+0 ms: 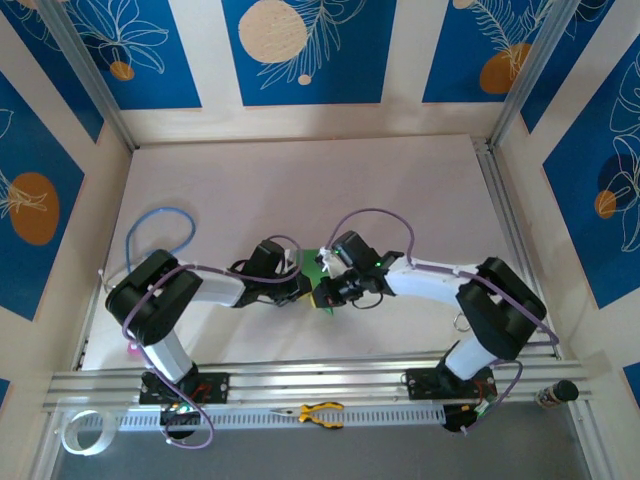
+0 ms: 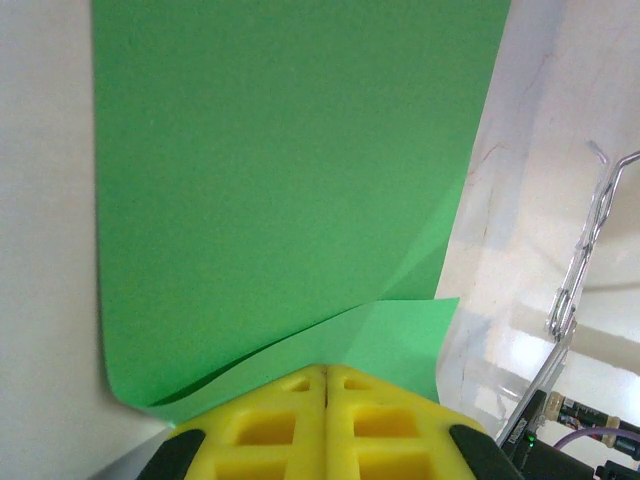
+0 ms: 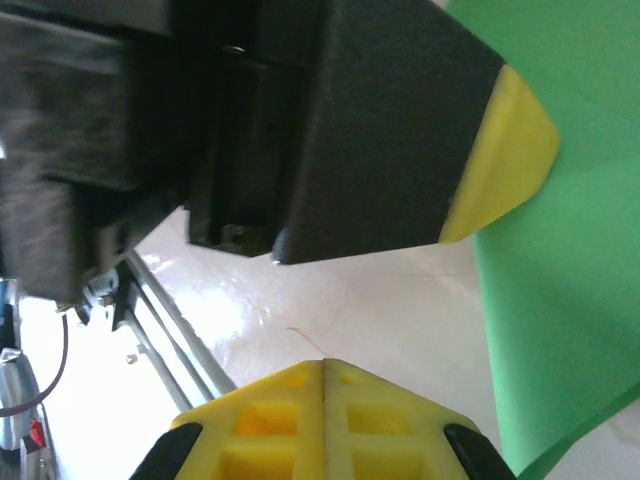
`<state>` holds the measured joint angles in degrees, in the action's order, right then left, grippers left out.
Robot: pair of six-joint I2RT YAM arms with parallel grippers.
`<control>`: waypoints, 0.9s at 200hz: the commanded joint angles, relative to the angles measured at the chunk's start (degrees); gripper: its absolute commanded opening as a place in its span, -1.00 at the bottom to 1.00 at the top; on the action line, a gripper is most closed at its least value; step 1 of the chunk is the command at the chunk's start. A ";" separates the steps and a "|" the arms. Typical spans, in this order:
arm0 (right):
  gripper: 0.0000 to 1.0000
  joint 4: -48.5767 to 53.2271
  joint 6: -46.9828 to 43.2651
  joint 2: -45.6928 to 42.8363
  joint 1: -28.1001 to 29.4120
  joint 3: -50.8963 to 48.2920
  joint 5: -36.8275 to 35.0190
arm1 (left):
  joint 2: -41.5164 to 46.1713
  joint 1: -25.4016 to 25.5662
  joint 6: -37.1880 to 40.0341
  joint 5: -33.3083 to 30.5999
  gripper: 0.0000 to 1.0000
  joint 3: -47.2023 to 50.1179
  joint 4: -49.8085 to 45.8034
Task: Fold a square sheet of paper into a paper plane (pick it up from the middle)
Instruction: Third fold the triangle at the center of the table.
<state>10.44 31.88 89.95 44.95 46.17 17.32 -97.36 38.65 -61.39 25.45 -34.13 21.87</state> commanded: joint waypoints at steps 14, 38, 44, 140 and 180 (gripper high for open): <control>-0.98 4.86 -0.32 3.52 1.97 4.05 -5.99 | -1.43 0.36 1.09 -0.76 -1.00 -0.28 -2.39; -0.99 4.89 0.35 5.16 2.07 4.59 -7.42 | -1.53 0.36 1.18 -0.73 -1.00 -0.37 -2.51; -0.99 4.75 0.68 5.39 2.08 4.54 -7.77 | -1.60 0.37 1.23 -0.66 -1.00 -0.33 -2.53; -1.00 0.58 3.79 6.03 0.40 -0.43 -5.85 | -2.10 0.30 1.52 -0.50 -1.00 -1.25 -3.14; -1.00 0.05 5.01 5.01 0.23 -2.68 -6.14 | -2.31 0.29 1.71 -0.49 -1.00 -1.53 -3.62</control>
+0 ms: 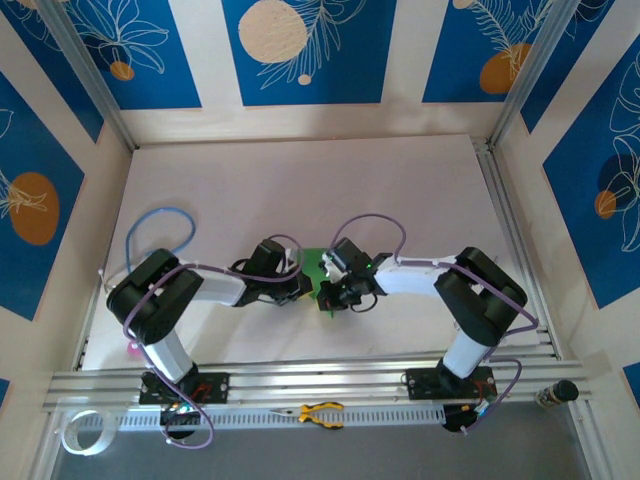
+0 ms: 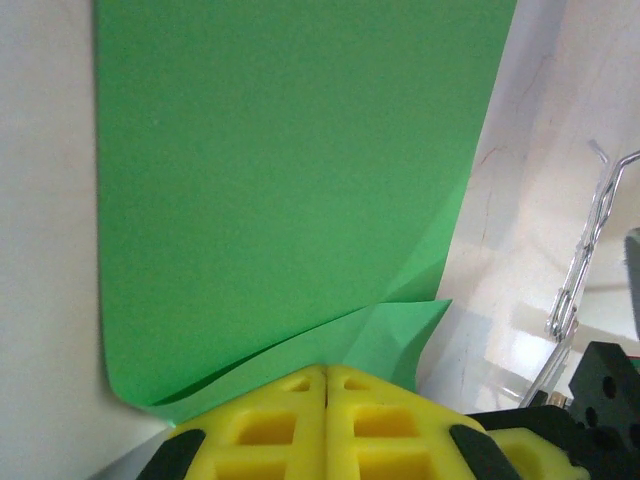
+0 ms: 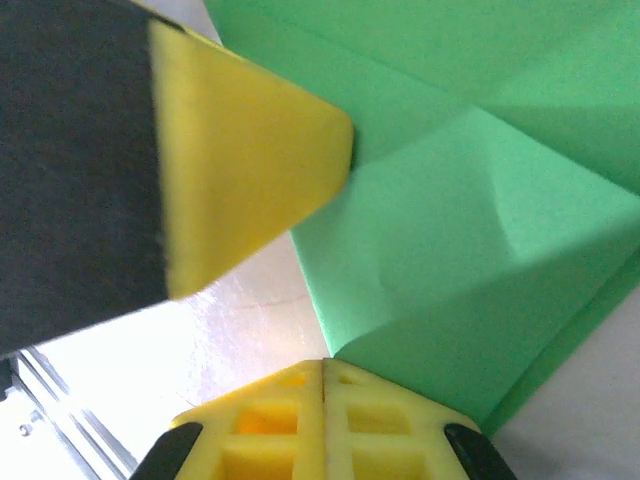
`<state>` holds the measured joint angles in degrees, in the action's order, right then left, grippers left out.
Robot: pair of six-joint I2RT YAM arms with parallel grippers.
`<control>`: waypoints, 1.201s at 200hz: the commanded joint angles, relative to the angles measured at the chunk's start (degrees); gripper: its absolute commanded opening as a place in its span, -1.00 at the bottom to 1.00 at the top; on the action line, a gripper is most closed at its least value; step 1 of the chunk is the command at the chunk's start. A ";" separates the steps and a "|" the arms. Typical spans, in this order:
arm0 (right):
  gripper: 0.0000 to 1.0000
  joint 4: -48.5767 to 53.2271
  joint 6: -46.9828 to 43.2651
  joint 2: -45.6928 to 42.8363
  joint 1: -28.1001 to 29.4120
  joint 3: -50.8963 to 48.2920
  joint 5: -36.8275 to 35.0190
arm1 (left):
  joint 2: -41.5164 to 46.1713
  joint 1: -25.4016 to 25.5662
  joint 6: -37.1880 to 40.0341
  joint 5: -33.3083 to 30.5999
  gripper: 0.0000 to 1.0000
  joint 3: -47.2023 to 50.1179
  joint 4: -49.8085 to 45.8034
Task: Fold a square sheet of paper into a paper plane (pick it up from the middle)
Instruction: Third fold the triangle at the center of the table.
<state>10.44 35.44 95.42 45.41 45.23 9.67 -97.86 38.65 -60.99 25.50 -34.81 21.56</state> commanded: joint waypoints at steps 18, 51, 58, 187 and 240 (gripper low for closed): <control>-0.99 -0.30 1.91 -0.82 -0.23 -2.80 1.36 | -1.85 0.36 1.57 -0.60 -1.00 -0.88 -3.61; -0.98 0.90 1.46 -3.46 -0.32 -1.93 1.64 | -1.73 0.36 1.57 -0.62 -1.00 -0.84 -3.89; -0.97 0.79 0.96 -4.18 -0.32 -1.64 2.16 | -1.64 0.37 1.61 -0.71 -1.00 -0.89 -4.03; -0.90 1.94 -2.89 -2.14 3.27 -0.87 -3.94 | -1.79 0.36 1.75 -0.63 -1.00 -1.47 -4.34; -0.88 -0.36 -1.36 -2.96 1.90 -3.11 -2.47 | -2.01 0.30 1.78 -0.62 -1.00 -1.67 -4.42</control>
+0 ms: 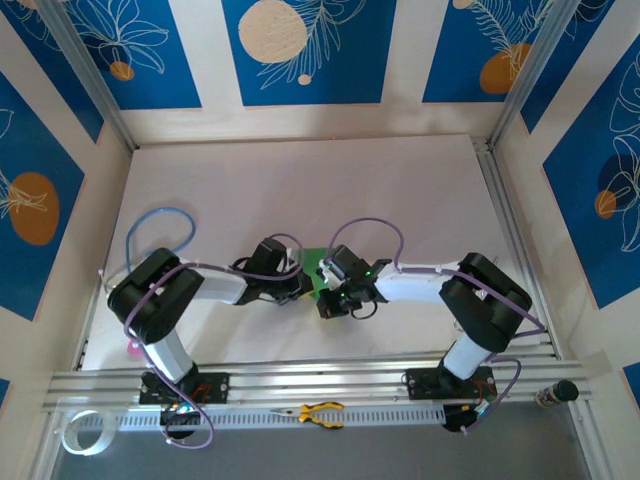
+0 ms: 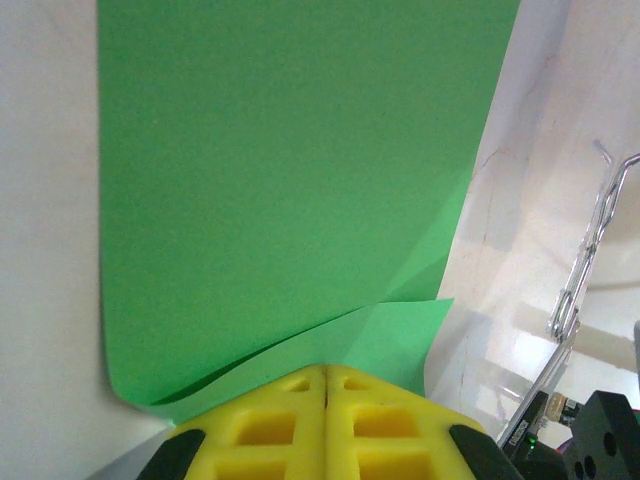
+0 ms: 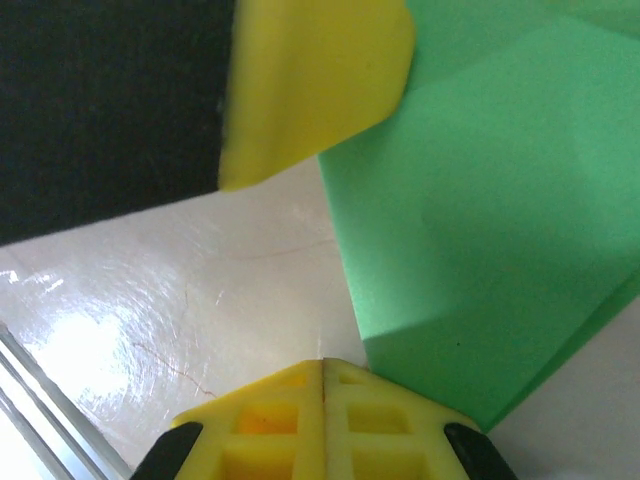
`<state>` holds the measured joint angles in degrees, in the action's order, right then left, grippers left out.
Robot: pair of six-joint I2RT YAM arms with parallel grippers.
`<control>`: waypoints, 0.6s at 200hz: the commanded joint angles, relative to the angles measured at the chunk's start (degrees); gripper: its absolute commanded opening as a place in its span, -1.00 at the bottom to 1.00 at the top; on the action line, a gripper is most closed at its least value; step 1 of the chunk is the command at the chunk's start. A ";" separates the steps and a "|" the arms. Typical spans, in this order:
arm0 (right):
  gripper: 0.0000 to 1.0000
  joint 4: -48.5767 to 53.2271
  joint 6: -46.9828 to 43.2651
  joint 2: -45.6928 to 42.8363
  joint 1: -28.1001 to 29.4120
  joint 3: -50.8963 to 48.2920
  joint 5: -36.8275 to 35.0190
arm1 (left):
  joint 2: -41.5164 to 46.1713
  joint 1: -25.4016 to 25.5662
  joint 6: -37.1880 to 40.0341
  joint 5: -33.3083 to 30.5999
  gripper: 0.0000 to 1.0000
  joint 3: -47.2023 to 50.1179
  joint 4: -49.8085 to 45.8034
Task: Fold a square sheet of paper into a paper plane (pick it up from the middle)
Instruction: Third fold the triangle at the center of the table.
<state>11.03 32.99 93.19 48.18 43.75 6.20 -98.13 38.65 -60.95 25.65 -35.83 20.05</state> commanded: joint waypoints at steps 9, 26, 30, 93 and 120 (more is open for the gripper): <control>-0.88 -1.55 1.46 -0.79 -1.19 -2.06 1.48 | -1.87 0.33 1.72 -0.78 -1.00 -0.64 -2.92; -0.88 -2.41 1.90 -0.73 -1.75 -2.76 2.06 | -1.94 0.36 1.78 -0.82 -1.00 -0.64 -2.91; -0.88 -2.53 1.98 -0.73 -1.82 -2.87 2.06 | -1.98 0.36 1.74 -0.78 -1.00 -0.65 -2.92; -0.87 -5.07 3.49 -0.37 -3.74 -5.69 5.51 | -2.17 0.28 1.75 -1.02 -1.00 -0.74 -3.11; -0.85 -6.72 4.10 -0.80 -4.65 -7.52 7.40 | -2.29 0.28 1.71 -1.24 -1.00 -0.82 -3.17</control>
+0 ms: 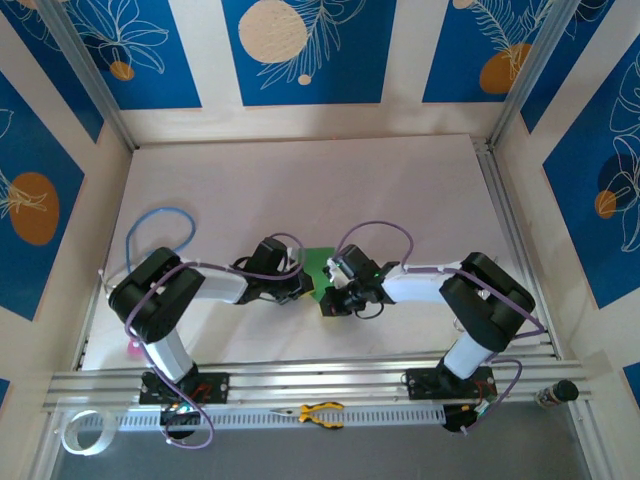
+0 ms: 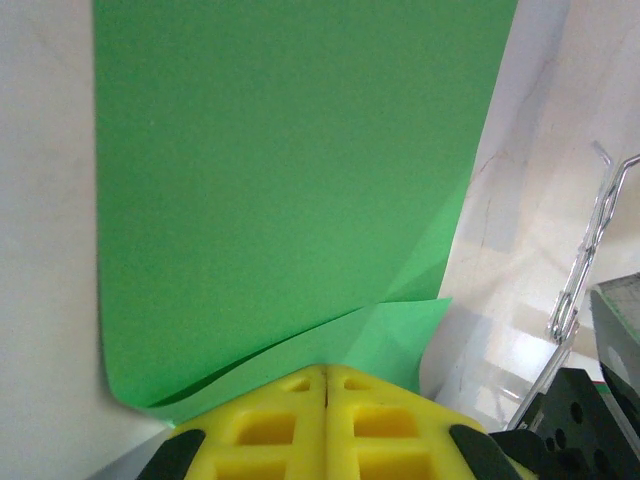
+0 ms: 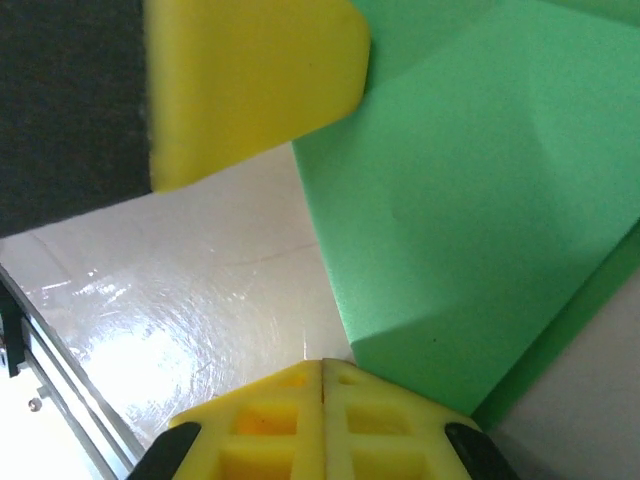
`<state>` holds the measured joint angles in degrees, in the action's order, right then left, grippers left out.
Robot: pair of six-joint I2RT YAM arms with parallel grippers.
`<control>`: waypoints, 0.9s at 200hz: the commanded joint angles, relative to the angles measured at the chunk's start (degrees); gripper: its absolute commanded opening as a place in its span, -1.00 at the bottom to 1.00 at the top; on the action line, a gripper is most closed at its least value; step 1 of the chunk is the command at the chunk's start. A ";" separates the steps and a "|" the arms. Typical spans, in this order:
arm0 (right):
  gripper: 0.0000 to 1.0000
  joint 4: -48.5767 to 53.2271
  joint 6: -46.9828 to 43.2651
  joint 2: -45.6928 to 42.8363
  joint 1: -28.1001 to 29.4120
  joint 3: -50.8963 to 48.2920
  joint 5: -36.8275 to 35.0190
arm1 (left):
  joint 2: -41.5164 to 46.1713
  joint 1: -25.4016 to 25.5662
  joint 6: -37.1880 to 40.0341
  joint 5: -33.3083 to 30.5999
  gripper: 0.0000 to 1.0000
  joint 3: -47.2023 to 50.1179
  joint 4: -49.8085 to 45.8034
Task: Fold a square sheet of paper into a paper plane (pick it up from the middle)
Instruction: Third fold the triangle at the center of the table.
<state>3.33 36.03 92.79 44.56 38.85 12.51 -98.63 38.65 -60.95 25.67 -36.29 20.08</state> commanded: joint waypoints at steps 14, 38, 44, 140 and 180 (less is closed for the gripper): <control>-0.84 0.84 0.88 -0.99 -1.46 -3.06 1.71 | -1.87 0.27 1.75 -1.48 -1.00 -0.36 -3.29; -0.82 -0.19 0.97 -2.06 -2.72 -4.66 3.53 | -2.00 0.28 1.64 -1.92 -1.00 -0.27 -3.59; -0.81 -0.49 0.97 -2.34 -3.01 -5.14 3.88 | -2.11 0.21 1.64 -2.02 -1.00 -0.18 -3.80; -0.88 6.85 1.24 -12.94 -9.56 -2.14 8.59 | -1.05 0.69 -3.62 -6.79 -1.00 1.43 0.51; -0.93 5.08 4.56 -6.55 -7.64 2.51 7.73 | 0.72 1.41 -5.02 -9.45 -1.00 2.15 1.37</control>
<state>7.33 38.00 82.78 35.48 38.59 19.55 -98.43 39.55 -64.73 21.41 -35.48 22.90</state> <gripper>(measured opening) 0.057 0.063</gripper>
